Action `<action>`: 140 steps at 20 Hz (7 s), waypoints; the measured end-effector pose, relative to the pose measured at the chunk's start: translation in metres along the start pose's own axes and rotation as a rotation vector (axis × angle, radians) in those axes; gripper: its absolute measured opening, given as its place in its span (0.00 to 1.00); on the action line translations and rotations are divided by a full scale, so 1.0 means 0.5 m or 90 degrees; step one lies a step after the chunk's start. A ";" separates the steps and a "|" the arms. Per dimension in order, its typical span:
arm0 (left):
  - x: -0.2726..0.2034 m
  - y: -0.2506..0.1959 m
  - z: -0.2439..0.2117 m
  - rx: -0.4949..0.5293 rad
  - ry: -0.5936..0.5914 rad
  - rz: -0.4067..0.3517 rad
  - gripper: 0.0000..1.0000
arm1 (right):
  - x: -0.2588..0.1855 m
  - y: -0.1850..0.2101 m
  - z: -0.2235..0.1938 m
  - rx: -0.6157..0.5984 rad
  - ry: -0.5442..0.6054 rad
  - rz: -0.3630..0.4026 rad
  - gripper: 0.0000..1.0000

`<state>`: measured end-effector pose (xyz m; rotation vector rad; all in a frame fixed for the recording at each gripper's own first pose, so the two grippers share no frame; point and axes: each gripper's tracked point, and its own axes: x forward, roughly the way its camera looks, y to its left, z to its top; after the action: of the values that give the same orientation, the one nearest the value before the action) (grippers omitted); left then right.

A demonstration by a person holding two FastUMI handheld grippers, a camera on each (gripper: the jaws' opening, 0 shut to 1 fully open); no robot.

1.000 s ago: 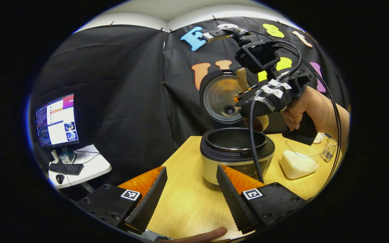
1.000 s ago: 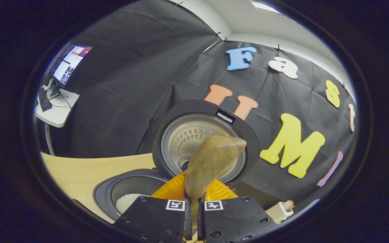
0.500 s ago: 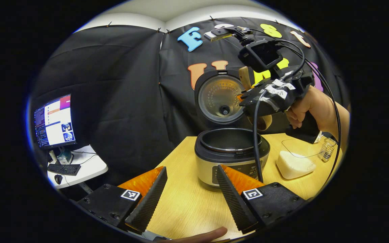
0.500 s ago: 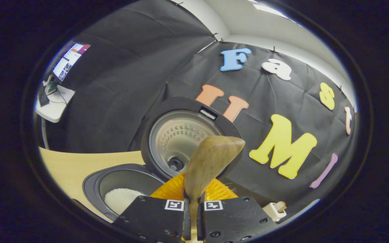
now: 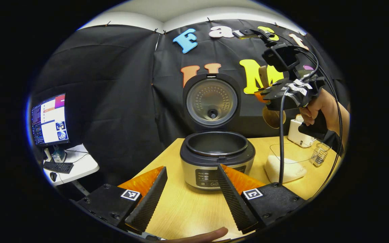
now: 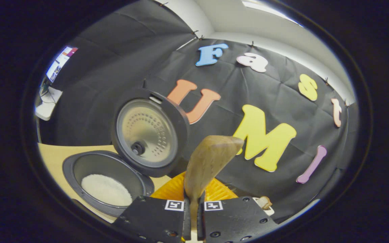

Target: Close the left gripper, press the button to open the rice cooker; take a wooden spoon from the chopstick holder with the right hand, scoop a spoonful of rice and pour it into the rice cooker, then put the wooden spoon back into the chopstick holder.

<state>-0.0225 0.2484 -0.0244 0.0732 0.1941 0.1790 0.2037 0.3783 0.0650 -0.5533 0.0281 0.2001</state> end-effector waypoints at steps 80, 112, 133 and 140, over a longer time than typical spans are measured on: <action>0.038 -0.149 0.127 -0.010 -0.043 0.001 0.96 | -0.456 -0.455 -0.557 0.282 0.105 -0.213 0.95; 0.486 -0.159 0.537 0.075 -0.044 -0.055 1.00 | -0.494 -0.476 -0.531 0.343 0.083 -0.164 0.94; 0.240 -0.184 0.287 0.115 0.056 -0.105 0.97 | -0.495 -0.432 -0.561 0.253 0.153 -0.204 0.95; 0.221 -0.188 0.224 0.056 0.078 -0.121 0.96 | -0.511 -0.452 -0.535 0.232 0.113 -0.222 0.95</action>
<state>0.1225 0.1703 0.0563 0.1306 0.3294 -0.0155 0.0051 0.0037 -0.0249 -0.2035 0.1371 -0.1926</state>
